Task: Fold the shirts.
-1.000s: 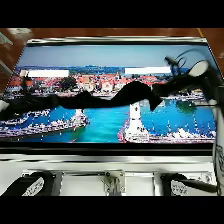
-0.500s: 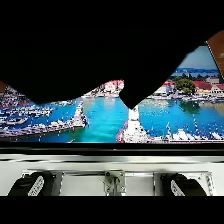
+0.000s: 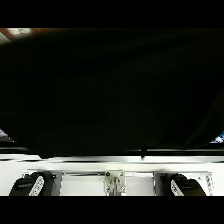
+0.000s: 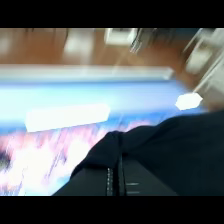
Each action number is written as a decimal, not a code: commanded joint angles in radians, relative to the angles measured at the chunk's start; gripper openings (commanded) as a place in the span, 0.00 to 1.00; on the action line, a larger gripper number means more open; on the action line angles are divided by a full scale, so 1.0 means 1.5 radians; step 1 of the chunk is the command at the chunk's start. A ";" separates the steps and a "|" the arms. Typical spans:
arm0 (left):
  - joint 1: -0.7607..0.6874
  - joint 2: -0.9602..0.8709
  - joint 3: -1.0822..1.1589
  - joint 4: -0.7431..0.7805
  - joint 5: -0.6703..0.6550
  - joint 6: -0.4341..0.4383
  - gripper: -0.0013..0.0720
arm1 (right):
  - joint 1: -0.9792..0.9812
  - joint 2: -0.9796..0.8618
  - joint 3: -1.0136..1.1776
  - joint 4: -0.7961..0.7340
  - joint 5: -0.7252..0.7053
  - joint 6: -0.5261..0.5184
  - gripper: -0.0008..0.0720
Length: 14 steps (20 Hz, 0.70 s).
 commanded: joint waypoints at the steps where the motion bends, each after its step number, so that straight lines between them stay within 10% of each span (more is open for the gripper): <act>1: 0.001 0.001 -0.104 0.068 -0.062 -0.013 0.07 | 0.000 -0.096 -0.003 -0.018 0.203 0.010 0.12; 5: 0.001 -0.047 -0.254 0.076 -0.048 -0.001 0.07 | 0.004 -0.252 -0.077 -0.025 0.189 0.002 0.12; 14: 0.000 -0.405 -0.317 0.014 0.274 0.040 0.07 | 0.051 -0.597 -0.124 0.062 -0.311 0.029 0.12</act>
